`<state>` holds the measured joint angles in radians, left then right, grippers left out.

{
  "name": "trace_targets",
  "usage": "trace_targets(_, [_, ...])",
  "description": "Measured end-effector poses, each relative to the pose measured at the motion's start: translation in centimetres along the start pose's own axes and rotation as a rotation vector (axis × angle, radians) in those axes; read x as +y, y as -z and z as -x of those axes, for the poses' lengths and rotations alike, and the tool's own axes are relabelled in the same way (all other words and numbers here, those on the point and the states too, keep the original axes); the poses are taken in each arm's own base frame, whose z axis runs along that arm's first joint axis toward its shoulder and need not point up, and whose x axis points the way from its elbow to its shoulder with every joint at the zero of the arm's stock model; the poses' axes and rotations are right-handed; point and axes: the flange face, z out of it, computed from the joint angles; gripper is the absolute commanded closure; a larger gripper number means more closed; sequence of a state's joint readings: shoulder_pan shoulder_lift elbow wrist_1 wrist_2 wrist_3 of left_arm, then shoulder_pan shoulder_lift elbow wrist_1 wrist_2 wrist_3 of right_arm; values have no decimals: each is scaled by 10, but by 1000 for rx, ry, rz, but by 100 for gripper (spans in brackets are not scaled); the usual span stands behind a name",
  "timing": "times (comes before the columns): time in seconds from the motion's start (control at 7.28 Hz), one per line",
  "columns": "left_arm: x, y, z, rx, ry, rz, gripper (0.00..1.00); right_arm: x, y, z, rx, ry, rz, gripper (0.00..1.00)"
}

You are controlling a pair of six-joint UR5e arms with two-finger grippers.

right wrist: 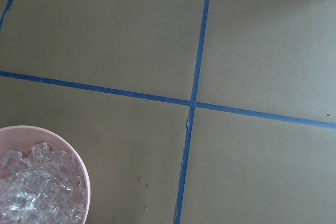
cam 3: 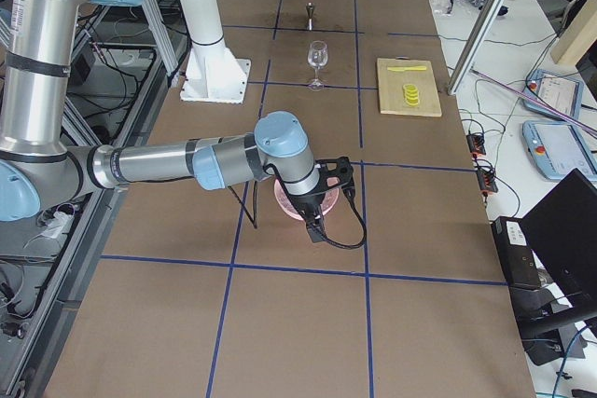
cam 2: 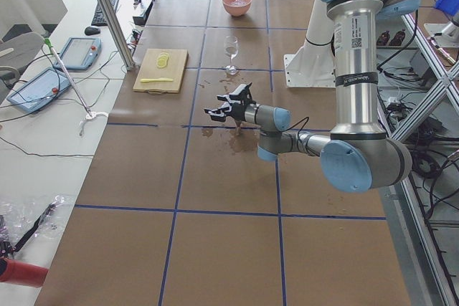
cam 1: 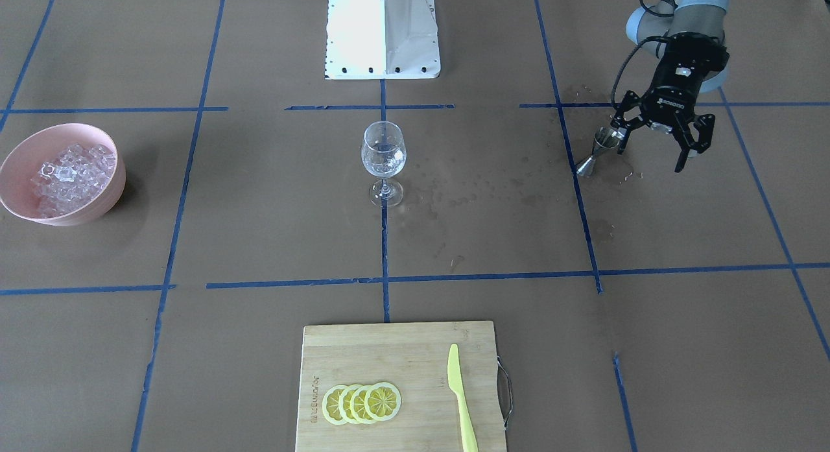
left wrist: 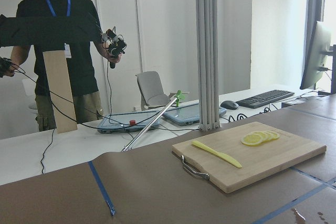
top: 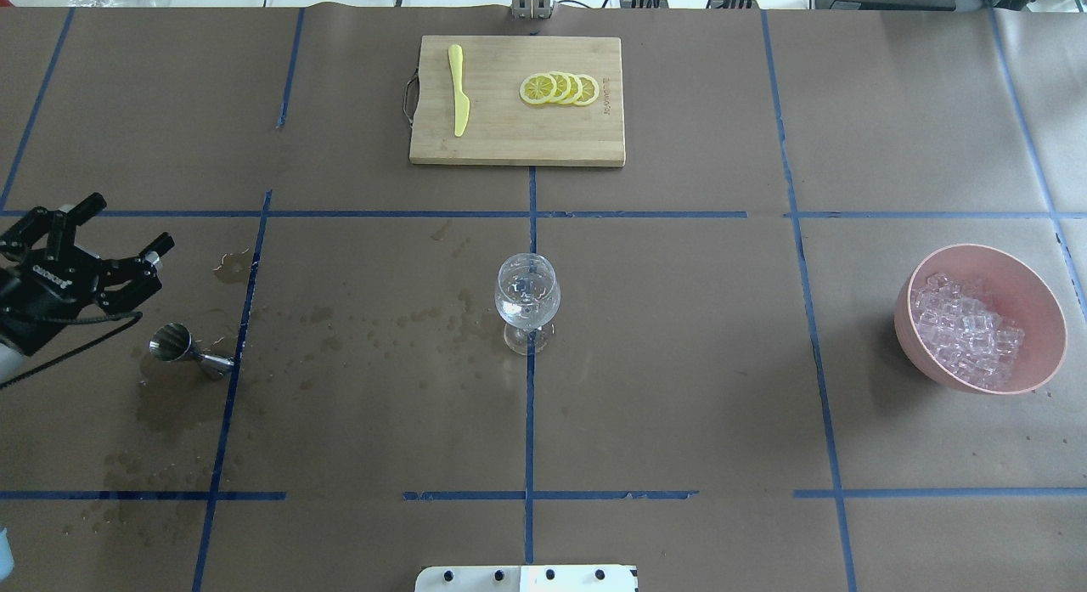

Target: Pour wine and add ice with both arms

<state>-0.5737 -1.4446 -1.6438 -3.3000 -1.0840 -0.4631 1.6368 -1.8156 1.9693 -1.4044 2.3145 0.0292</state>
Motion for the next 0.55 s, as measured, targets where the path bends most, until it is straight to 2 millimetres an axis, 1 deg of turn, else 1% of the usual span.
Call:
trace_targets(0.14, [-22, -25, 29, -18, -48, 90, 0, 0, 0, 0, 0, -1, 1, 0])
trace_targets(0.27, [-49, -51, 60, -37, -74, 212, 0, 1, -1, -1, 0, -2, 2, 0])
trace_targets(0.41, [-73, -69, 88, -55, -71, 310, 0, 1, -1, -1, 0, -3, 3, 0])
trace_targets(0.55, [-91, -76, 115, -75, -58, 388, 0, 2, -1, -1, -1, -4, 5, 0])
